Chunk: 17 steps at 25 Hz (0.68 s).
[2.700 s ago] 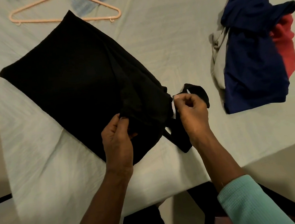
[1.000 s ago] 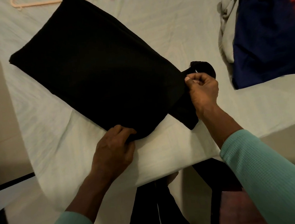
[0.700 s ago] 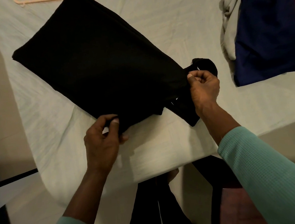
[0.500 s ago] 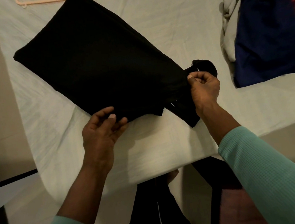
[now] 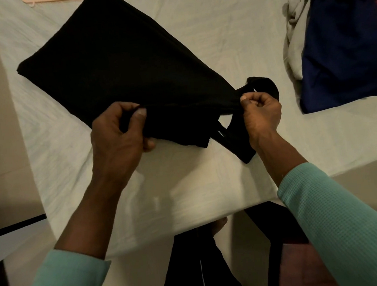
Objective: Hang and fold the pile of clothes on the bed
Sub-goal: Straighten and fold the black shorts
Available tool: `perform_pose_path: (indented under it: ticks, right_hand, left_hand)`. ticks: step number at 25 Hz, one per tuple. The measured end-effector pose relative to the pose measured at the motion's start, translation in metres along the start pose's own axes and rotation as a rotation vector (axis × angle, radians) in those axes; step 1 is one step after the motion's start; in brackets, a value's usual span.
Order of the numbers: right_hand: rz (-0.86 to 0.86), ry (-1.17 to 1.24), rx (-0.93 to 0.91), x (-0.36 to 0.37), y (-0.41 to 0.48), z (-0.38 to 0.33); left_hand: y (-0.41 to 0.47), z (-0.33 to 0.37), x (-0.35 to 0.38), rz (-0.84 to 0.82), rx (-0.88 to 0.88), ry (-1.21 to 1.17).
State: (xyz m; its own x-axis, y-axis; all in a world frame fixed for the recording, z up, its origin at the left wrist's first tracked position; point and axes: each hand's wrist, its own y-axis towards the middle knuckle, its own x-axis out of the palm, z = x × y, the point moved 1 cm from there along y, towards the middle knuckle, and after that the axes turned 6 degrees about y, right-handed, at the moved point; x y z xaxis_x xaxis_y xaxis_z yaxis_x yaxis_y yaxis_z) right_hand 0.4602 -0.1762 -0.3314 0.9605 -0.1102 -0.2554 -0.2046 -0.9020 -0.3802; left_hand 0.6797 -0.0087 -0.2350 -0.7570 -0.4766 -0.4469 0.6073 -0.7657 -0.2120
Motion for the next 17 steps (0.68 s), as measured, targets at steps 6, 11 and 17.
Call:
perform_pose_path:
  ticks: [6, 11, 17]
  right_hand:
    - [-0.006, 0.001, 0.001, -0.001, -0.001, 0.001]
    - [0.009, 0.017, -0.030, -0.001, -0.001, 0.005]
    - [0.012, 0.021, -0.023, -0.001, -0.003, 0.004]
  left_hand:
    - [-0.008, -0.013, 0.012, -1.011, -0.289, 0.741]
    - [0.003, -0.008, 0.038, -0.085, 0.114, 0.732]
    - [0.017, -0.017, 0.049, -0.466, -0.070, 0.817]
